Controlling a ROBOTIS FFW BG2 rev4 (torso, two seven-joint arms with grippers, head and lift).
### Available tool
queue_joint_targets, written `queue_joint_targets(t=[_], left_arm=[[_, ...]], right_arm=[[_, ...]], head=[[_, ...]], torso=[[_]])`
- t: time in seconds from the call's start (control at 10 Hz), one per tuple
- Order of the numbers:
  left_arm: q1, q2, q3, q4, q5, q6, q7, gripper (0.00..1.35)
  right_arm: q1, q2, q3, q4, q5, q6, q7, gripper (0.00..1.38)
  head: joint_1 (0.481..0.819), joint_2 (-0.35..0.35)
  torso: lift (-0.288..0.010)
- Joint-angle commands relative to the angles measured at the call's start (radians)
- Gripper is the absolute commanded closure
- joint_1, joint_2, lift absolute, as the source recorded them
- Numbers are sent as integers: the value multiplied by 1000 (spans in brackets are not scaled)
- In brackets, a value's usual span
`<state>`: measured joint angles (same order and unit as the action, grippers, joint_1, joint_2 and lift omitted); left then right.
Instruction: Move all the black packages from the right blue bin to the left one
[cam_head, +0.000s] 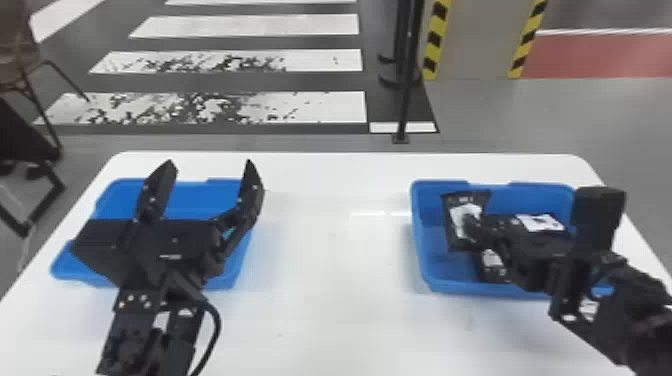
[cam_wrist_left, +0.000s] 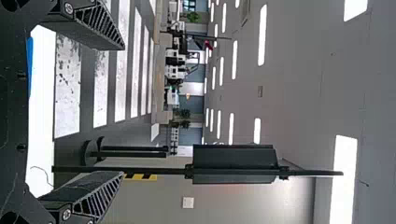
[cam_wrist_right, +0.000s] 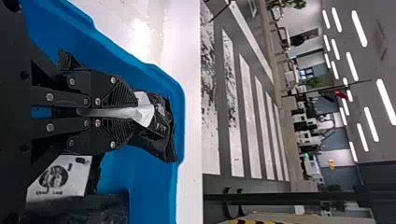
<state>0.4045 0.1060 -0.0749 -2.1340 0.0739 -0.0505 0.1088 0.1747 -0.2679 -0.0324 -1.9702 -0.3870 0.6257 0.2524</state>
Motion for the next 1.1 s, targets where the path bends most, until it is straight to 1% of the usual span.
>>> queue_joint_targets(t=[0.0,0.1,0.2,0.3,0.4,0.5,0.6,0.7,0.8,1.0], left_arm=[[0,4,-21,0,58,-48,0,111],[-4,11,-41,-10,90,-104,0,111],[-4,23,-75,-42,185,-104,0,111],[0,30,-91,-91,247,-77,-6,111],[3,38,-101,-147,333,28,-31,107],[-9,43,-105,-174,437,139,-64,111],[-22,43,-103,-182,453,215,-84,111],[-22,40,-101,-191,453,254,-90,111],[-22,43,-101,-214,449,284,-92,111],[-27,44,-101,-228,447,335,-97,121]], right_arm=[[9,6,-61,-2,-50,-74,67,1088],[-15,3,-75,33,-112,-101,159,1088],[-18,-2,-65,3,-133,-98,211,1088],[-30,-8,-31,-14,-155,-110,263,1088],[-72,-25,40,35,-215,-152,321,1088],[-123,-39,106,104,-275,-174,373,1088],[-135,-43,150,96,-307,-174,380,1088],[-145,-48,188,91,-341,-194,381,1088],[-158,-53,224,96,-365,-211,386,1088],[-187,-59,310,96,-413,-228,389,1088]], head=[[695,17],[695,2],[695,-2],[695,-2],[682,7],[667,29],[665,43],[667,47],[671,58],[669,88]], torso=[[-171],[-171],[-171],[-171],[-171],[-171],[-171],[-171],[-171],[-171]])
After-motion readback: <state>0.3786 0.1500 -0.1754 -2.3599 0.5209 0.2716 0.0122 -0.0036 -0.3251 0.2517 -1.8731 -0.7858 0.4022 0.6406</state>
